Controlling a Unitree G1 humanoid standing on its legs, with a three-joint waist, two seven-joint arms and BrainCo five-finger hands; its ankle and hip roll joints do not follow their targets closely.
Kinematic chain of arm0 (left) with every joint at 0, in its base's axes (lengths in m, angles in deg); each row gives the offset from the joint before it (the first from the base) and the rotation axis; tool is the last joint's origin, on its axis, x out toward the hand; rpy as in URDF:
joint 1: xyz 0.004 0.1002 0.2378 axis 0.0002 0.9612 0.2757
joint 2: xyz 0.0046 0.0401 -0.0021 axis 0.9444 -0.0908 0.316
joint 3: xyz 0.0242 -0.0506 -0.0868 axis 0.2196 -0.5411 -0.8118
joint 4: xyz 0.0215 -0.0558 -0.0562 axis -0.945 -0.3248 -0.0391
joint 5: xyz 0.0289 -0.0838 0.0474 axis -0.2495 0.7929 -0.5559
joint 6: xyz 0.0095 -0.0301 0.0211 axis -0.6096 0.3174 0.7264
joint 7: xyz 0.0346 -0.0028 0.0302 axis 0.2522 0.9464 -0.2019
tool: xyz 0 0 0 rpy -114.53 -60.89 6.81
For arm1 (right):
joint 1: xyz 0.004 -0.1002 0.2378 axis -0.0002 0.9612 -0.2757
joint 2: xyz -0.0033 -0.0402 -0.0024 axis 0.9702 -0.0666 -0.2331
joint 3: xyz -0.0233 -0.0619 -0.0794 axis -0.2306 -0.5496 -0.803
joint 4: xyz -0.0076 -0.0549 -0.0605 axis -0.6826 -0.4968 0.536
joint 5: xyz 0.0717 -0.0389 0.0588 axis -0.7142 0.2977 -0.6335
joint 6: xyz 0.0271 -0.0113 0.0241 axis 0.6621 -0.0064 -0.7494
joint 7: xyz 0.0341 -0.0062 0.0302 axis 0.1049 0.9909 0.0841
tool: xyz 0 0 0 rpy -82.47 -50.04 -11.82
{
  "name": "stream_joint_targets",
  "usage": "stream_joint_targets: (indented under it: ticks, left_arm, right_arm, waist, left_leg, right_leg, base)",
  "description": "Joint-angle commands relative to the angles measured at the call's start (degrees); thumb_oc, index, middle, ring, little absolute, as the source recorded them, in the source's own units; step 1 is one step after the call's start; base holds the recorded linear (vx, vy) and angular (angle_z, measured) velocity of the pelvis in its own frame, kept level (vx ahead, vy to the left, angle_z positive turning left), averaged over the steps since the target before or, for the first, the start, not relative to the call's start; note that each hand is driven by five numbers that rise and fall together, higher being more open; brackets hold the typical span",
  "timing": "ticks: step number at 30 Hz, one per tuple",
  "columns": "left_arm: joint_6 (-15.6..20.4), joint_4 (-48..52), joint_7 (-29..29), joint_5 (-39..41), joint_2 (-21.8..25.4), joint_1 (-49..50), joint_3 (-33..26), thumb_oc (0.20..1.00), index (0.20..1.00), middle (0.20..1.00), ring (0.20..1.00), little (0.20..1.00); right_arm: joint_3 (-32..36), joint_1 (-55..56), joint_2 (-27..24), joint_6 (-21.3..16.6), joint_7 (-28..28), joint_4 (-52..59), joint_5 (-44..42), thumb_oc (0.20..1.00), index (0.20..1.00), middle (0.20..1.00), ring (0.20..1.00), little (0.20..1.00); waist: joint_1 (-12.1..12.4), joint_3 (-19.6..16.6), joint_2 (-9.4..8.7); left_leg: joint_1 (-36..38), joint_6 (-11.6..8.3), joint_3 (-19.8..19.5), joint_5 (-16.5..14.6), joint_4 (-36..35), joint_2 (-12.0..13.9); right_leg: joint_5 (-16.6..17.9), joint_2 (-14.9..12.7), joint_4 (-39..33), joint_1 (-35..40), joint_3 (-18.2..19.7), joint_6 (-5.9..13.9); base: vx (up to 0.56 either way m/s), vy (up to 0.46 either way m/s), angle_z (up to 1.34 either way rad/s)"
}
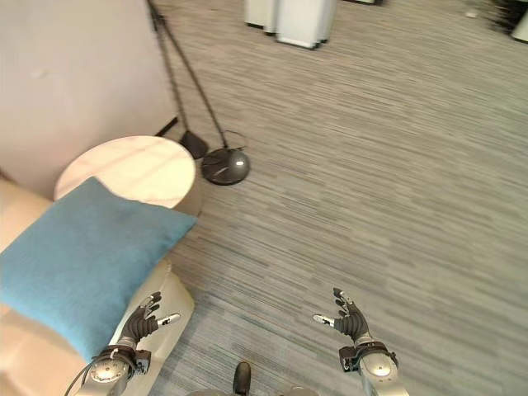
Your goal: Pick up all the scattered cushions and arrange them neatly on the sofa.
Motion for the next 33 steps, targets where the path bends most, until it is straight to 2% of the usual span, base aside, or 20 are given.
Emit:
stream_joint_targets:
  ticks: [1,2,4,5,9,10,11,13,15,16,17,18,19,23,24,25,27,28,30,33]
  left_arm:
    - [2.16,2.00,-0.53,0.60,2.37,0.84,0.39,1.000,1.000,1.000,1.000,1.000]
    - [2.34,2.25,-0.82,0.32,2.15,0.71,1.01,1.000,1.000,1.000,1.000,1.000]
    - [2.40,2.28,-0.85,0.24,2.11,0.55,1.19,1.000,1.000,1.000,1.000,1.000]
    - [2.61,2.79,-1.45,0.08,2.09,0.62,1.90,1.000,1.000,1.000,1.000,1.000]
    - [2.79,2.68,-1.62,0.47,1.46,0.55,2.17,1.000,1.000,1.000,1.000,1.000]
    - [2.76,2.45,-1.57,0.90,1.23,0.59,2.01,1.000,1.000,1.000,1.000,1.000]
    - [2.76,2.45,-1.57,0.90,1.24,0.57,2.01,1.000,1.000,1.000,1.000,1.000]
    - [2.64,2.35,-1.43,1.48,1.09,0.11,1.83,1.000,1.000,1.000,1.000,1.000]
    - [2.72,2.10,-0.98,1.53,1.38,-0.38,1.61,1.000,1.000,1.000,1.000,1.000]
    - [2.68,2.17,-0.92,1.51,1.49,-0.44,1.54,1.000,1.000,1.000,1.000,1.000]
    - [2.71,2.24,-0.85,1.58,1.57,-0.53,1.53,1.000,1.000,1.000,1.000,1.000]
    - [2.67,2.36,-0.73,1.61,1.77,-0.55,1.41,1.000,1.000,1.000,1.000,1.000]
    - [2.42,2.55,-0.92,2.00,1.69,0.15,0.75,1.000,1.000,1.000,1.000,1.000]
    - [2.05,1.66,-0.79,1.87,1.63,0.93,-0.19,1.000,1.000,1.000,1.000,1.000]
    - [1.96,1.39,-0.83,1.95,1.74,1.11,-0.48,1.000,1.000,1.000,1.000,1.000]
    - [1.91,1.12,-0.78,2.16,2.17,1.05,-1.02,1.000,1.000,1.000,1.000,1.000]
    - [1.96,0.63,-0.42,2.11,2.63,0.59,-1.37,1.000,1.000,1.000,1.000,1.000]
    - [2.06,0.59,-0.22,2.25,2.74,0.38,-1.47,1.000,1.000,1.000,1.000,1.000]
    - [2.22,0.82,0.00,2.48,2.76,0.39,-1.69,1.000,1.000,1.000,1.000,1.000]
    - [2.48,1.25,0.26,2.93,2.97,0.54,-1.95,1.000,1.000,1.000,1.000,1.000]
  right_arm:
    - [1.71,-1.27,-0.95,-2.55,-0.49,2.06,-0.05,1.000,1.000,1.000,1.000,1.000]
    - [1.80,-0.92,-1.04,-2.51,-0.42,1.91,-0.08,1.000,1.000,1.000,1.000,1.000]
    - [1.84,-0.65,-1.12,-2.52,-0.41,1.81,-0.03,1.000,1.000,1.000,1.000,1.000]
    - [2.32,-0.17,-1.26,-2.44,-0.33,0.96,-0.20,1.000,1.000,1.000,1.000,1.000]
    - [2.74,0.39,-1.69,-2.71,-0.38,0.03,-0.36,1.000,1.000,1.000,1.000,1.000]
    - [3.28,1.02,-1.89,-2.85,-0.45,0.06,-0.81,1.000,1.000,1.000,1.000,1.000]
    - [3.29,1.00,-1.87,-2.85,-0.44,0.06,-0.81,1.000,1.000,1.000,1.000,1.000]
    - [3.78,1.04,-1.55,-2.66,-0.59,-0.06,-1.48,1.000,1.000,1.000,1.000,1.000]
    - [3.50,0.58,-1.54,-2.69,-1.05,-0.11,-1.82,1.000,1.000,1.000,1.000,1.000]
    - [3.47,0.57,-1.47,-2.51,-1.11,0.22,-1.92,1.000,1.000,1.000,1.000,1.000]
    - [3.29,0.45,-1.62,-2.37,-1.24,0.18,-1.90,1.000,1.000,1.000,1.000,1.000]
    - [3.14,0.19,-1.62,-2.22,-1.38,0.09,-1.77,1.000,1.000,1.000,1.000,1.000]
    - [3.19,0.46,-1.66,-1.88,-1.11,0.47,-1.30,1.000,1.000,1.000,1.000,1.000]
    - [3.22,0.12,-1.24,-1.66,-0.92,0.46,-0.56,1.000,1.000,1.000,1.000,1.000]
    - [3.13,-0.25,-0.90,-1.68,-0.87,0.72,-0.64,1.000,1.000,1.000,1.000,1.000]
    - [3.05,-0.40,-0.33,-1.74,-0.54,1.28,-0.86,1.000,1.000,1.000,1.000,1.000]
    - [2.91,-0.79,-0.18,-1.75,-0.51,0.85,-0.70,1.000,1.000,1.000,1.000,1.000]
    - [2.76,-1.04,-0.06,-1.75,-0.49,0.84,-0.55,1.000,1.000,1.000,1.000,1.000]
    - [2.64,-1.29,-0.14,-1.60,-0.39,0.78,-0.35,1.000,1.000,1.000,1.000,1.000]
    - [2.85,-1.52,-0.43,-1.77,-0.77,0.75,-0.67,1.000,1.000,1.000,1.000,1.000]
  waist:
    - [-0.68,0.83,-1.29]
    - [-0.99,0.97,-1.42]
    - [-1.50,1.32,-1.41]
    - [-1.42,1.37,-1.89]
    - [-1.23,0.99,-1.95]
    - [-1.52,1.30,-2.10]
    - [-1.63,1.17,-2.14]
    - [-2.40,1.36,-2.41]
    - [-2.32,1.24,-2.70]
    - [-2.26,0.94,-3.02]
    - [-1.90,0.80,-3.26]
    - [-1.77,0.91,-3.59]
    - [-1.45,0.29,-3.32]
    - [-1.46,-1.04,-3.49]
    - [-1.29,-1.35,-3.60]
    - [-1.23,-1.27,-3.67]
    - [-1.40,-0.92,-3.64]
    - [-1.69,-0.50,-3.41]
    - [-1.93,-0.33,-3.06]
    - [-2.62,0.29,-2.32]
  left_leg:
    - [-0.65,-6.37,7.40,-6.22,2.98,4.27]
    - [-0.04,-6.52,4.98,-6.32,2.49,3.35]
    - [0.51,-6.50,3.16,-6.60,2.58,2.74]
    - [0.61,-6.83,0.41,-7.24,3.64,1.18]
    - [-0.52,-8.17,-1.13,-8.33,6.03,-0.17]
    - [-1.79,-9.14,1.64,-9.76,9.19,0.32]
    - [-1.99,-9.12,1.56,-9.57,9.13,0.24]
    - [-3.86,-9.19,11.41,-10.11,10.73,4.39]
    - [-6.06,-8.82,17.78,-9.29,10.66,7.32]
    - [-8.05,-8.81,19.47,-8.29,10.65,8.17]
    - [-9.18,-9.43,19.70,-8.27,10.50,8.86]
    - [-11.17,-9.47,20.54,-6.30,10.74,9.58]
    - [-9.97,-9.58,21.36,-5.57,7.45,10.31]
    - [-7.87,-8.70,21.21,-5.48,5.66,9.51]
    - [-6.47,-8.15,21.45,-5.93,5.00,9.07]
    - [-4.43,-7.16,21.13,-6.85,4.58,8.43]
    - [-2.33,-6.11,19.64,-7.99,4.33,7.43]
    - [-1.25,-5.75,18.67,-8.43,4.16,7.06]
    - [-0.34,-5.60,17.60,-8.55,3.74,6.88]
    - [1.29,-5.83,14.70,-8.63,3.14,6.51]
  right_leg:
    - [9.91,2.25,-10.59,4.91,3.17,2.05]
    - [11.08,3.25,-12.34,3.22,4.69,2.18]
    - [11.38,3.61,-13.18,2.96,4.88,2.08]
    - [11.72,3.46,-15.80,4.25,5.32,1.77]
    - [12.07,3.30,-19.06,6.56,3.95,1.03]
    - [11.72,2.93,-20.38,8.53,2.41,0.61]
    - [11.83,2.85,-20.44,8.37,2.31,0.64]
    - [10.98,1.87,-21.61,10.15,-0.47,0.44]
    - [10.41,1.51,-22.45,11.40,-2.46,0.24]
    - [10.22,1.33,-22.76,11.79,-3.26,0.19]
    - [9.36,1.29,-23.03,12.74,-3.55,0.44]
    - [9.53,1.06,-23.07,12.80,-4.74,0.09]
    - [8.77,1.01,-22.74,13.93,-6.32,0.26]
    - [8.05,-0.17,-19.92,14.54,-6.85,0.98]
    - [7.90,-0.82,-17.91,14.48,-6.48,1.29]
    - [8.90,-2.11,-11.23,12.70,-5.43,2.22]
    - [10.90,-2.52,-5.65,10.61,-3.33,3.33]
    - [11.92,-2.14,-3.23,8.64,-1.68,3.22]
    - [12.55,-1.54,-2.96,6.91,-0.19,2.81]
    - [11.75,-0.35,-6.93,4.17,2.28,2.13]
  base:
    - [0.13,-0.060,1.03]
    - [0.13,-0.059,1.07]
    - [0.13,-0.063,1.31]
    - [0.14,-0.088,1.04]
    - [0.07,-0.061,1.00]
    - [0.08,-0.047,0.76]
    - [0.09,-0.024,0.75]
    - [0.04,0.013,0.81]
    - [0.07,0.025,1.40]
    - [0.20,0.039,1.41]
    - [0.16,0.052,0.97]
    - [0.28,0.133,0.81]
    - [0.25,0.169,0.61]
    - [0.23,0.146,0.18]
    - [0.33,0.263,0.27]
    - [0.31,0.233,0.17]
    - [0.22,0.147,-0.03]
    - [0.18,0.085,0.24]
    - [0.13,0.035,0.65]
    - [0.17,-0.032,0.53]
